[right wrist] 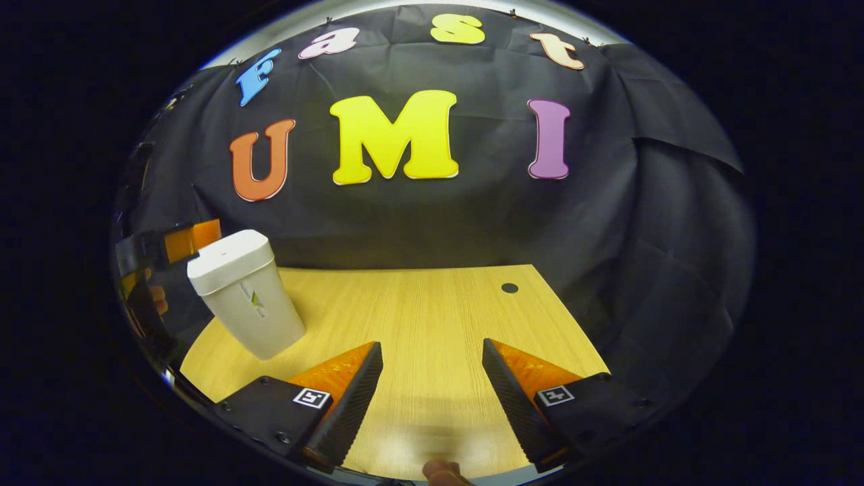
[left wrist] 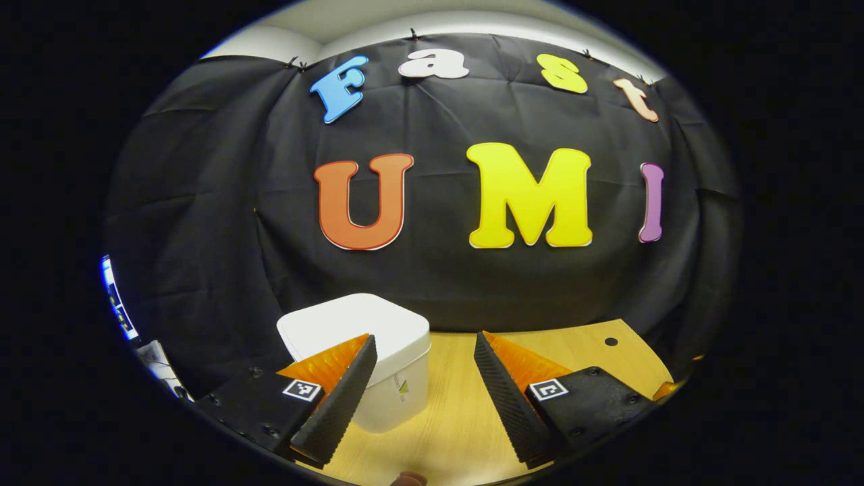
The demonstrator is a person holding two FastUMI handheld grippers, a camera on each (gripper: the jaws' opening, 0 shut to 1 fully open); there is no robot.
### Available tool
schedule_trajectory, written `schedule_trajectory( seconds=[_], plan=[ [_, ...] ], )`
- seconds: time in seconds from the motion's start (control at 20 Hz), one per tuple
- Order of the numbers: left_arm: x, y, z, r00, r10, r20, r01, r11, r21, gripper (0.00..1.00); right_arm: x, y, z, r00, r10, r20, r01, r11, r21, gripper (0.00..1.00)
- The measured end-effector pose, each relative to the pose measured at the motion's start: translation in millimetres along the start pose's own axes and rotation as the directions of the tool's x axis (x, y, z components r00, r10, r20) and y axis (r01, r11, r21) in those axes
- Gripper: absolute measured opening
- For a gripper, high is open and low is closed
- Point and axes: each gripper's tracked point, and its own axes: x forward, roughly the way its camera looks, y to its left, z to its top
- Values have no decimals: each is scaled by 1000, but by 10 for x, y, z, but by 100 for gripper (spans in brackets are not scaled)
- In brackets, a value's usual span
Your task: Press the lid of the desktop garbage bin to open it, pick up the crumpled paper on the desktop and throw it into the bin, then pick up the pop can on the desktop and drop it into the bin, and finally close the garbage bin lid.
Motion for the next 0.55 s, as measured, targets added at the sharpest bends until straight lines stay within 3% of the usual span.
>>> schedule_trajectory(
  seconds=[0.2, 0.55],
  plan=[
    [-381, -31, -88, 1000, -27, -2, 27, 1000, 4, 95, -308, 126, 98, 995, 50, 80, -53, 998, 25, 94],
    [-649, 113, -248, 1000, 1, -18, 0, 1000, 7, 96, -408, 355, 136, 991, 104, 86, -104, 995, 1, 95]
  ],
)
